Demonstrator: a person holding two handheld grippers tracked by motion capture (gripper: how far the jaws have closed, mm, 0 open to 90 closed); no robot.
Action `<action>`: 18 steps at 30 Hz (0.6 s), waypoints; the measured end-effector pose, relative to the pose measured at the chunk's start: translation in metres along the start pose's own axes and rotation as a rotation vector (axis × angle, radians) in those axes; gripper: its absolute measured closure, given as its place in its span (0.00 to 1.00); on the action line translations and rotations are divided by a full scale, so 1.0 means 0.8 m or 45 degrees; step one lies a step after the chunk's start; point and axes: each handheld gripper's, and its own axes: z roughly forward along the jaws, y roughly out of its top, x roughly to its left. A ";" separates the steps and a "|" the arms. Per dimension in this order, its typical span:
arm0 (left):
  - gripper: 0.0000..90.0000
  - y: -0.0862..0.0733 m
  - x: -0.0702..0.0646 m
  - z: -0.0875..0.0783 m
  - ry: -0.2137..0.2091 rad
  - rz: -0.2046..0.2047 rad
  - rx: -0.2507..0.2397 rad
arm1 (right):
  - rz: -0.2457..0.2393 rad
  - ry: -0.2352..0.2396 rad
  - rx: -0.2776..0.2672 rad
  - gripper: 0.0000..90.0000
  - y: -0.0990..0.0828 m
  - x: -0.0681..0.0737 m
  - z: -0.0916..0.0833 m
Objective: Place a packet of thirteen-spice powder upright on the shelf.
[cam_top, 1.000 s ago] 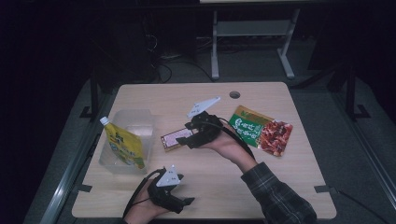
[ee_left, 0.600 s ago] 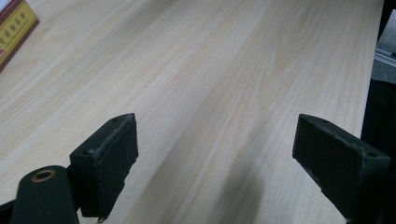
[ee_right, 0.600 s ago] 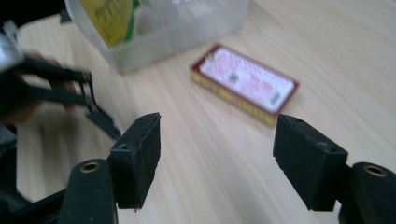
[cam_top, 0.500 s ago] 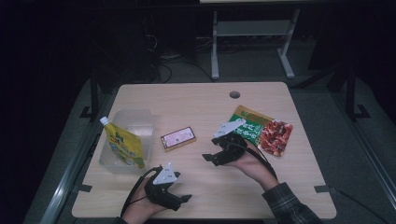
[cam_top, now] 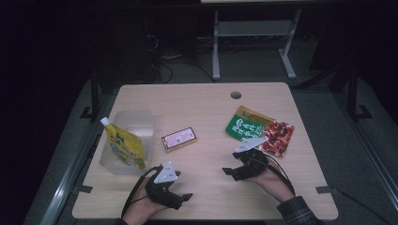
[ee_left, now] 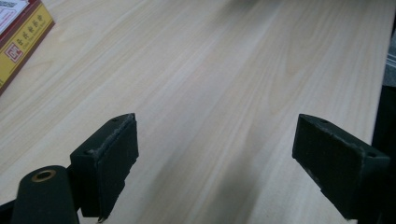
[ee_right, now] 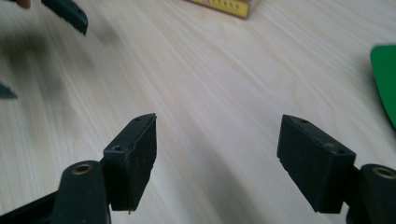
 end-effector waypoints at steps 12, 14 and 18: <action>0.22 0.033 0.027 0.002 0.073 -0.100 0.012 | 0.066 -0.020 -0.019 0.27 -0.042 -0.003 -0.019; 0.26 0.041 0.035 0.004 0.096 -0.141 0.004 | 0.062 -0.037 -0.024 0.27 -0.048 -0.003 -0.023; 0.37 0.056 0.054 0.013 0.146 -0.208 0.006 | 0.088 -0.043 -0.039 0.27 -0.060 -0.003 -0.031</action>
